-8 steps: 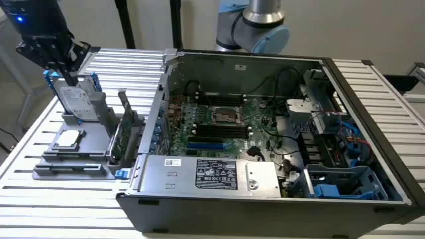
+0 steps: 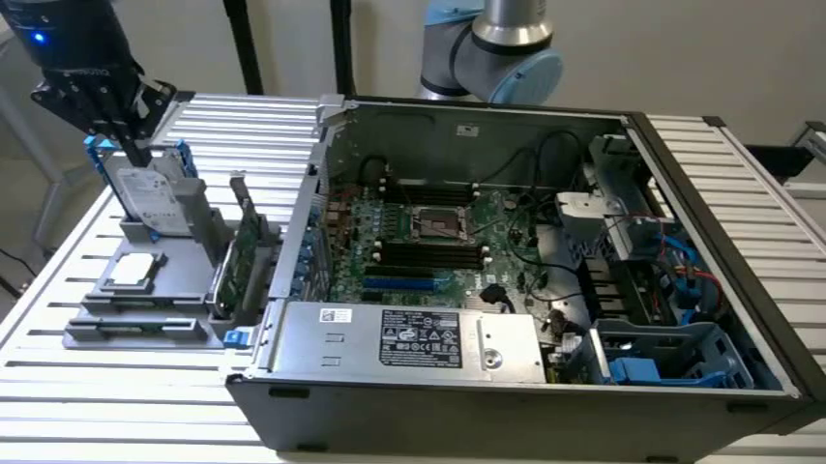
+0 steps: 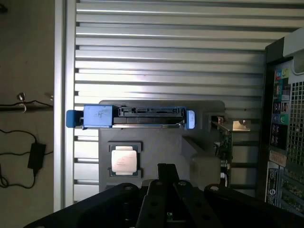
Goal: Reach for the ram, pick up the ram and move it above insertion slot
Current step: 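Reach for the ram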
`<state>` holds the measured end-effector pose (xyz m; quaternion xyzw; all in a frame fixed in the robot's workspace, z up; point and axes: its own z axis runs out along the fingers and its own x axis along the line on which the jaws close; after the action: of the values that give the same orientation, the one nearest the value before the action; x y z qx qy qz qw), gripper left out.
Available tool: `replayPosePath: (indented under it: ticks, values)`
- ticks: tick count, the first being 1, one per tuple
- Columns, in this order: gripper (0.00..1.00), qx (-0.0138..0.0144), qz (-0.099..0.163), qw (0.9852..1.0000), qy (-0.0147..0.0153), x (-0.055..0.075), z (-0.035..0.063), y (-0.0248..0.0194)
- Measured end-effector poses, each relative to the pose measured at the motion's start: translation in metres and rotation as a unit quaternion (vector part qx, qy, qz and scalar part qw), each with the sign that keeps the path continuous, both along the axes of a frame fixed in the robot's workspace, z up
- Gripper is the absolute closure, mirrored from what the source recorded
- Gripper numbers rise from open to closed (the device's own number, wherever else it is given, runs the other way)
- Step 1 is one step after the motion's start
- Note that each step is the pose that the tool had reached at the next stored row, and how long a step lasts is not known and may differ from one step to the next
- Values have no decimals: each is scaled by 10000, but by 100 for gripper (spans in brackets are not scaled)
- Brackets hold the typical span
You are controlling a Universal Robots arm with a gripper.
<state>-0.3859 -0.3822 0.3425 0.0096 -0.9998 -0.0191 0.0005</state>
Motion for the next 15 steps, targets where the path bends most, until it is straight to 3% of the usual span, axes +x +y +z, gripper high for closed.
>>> replayPosePath:
  ticks: [7,15]
  values:
    - [89,-1,0,10000,1,-1,1,-12]
    - [89,0,7,10000,0,-5,10,-275]
